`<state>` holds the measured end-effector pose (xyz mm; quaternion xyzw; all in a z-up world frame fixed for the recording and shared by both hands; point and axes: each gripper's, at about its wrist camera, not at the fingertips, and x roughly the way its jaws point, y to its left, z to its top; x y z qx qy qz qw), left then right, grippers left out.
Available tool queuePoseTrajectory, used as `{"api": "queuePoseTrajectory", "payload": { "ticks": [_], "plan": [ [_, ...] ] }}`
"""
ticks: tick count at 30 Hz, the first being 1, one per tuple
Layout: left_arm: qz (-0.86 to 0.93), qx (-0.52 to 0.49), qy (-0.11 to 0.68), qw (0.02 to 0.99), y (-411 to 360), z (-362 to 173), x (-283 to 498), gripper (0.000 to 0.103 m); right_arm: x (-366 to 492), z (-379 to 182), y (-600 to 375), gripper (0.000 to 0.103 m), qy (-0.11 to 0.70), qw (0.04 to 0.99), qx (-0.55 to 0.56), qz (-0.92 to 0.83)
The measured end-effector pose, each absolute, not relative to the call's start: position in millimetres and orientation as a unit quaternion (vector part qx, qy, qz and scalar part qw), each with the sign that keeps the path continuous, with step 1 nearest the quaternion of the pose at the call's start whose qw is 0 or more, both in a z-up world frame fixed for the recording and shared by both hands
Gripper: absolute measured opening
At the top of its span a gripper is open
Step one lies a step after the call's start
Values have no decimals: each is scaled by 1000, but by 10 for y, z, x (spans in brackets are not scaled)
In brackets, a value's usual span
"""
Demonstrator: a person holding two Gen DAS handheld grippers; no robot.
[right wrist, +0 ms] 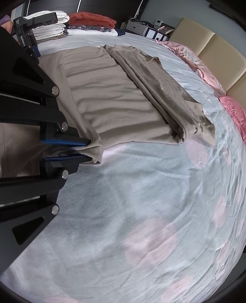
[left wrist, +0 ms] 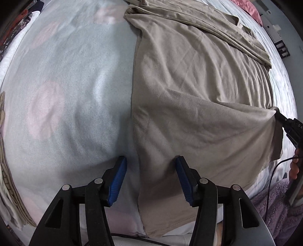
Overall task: Fold clothes
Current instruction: 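Grasp the hem corner with the left tool while the right tool holds the other hem corner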
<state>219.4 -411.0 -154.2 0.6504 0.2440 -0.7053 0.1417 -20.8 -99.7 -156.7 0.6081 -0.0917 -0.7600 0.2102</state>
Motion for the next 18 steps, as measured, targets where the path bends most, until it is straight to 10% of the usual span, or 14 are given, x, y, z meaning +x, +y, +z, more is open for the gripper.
{"api": "queuePoseTrajectory", "payload": {
  "ticks": [7, 18],
  "plan": [
    [-732, 620, 247, 137, -4100, -1391, 2220, 7, -189, -1489, -871, 15, -128, 206, 598, -764],
    [-811, 514, 212, 180, -4323, -977, 2061, 5, -162, -1370, -844, 15, -132, 221, 580, -773]
  ]
}}
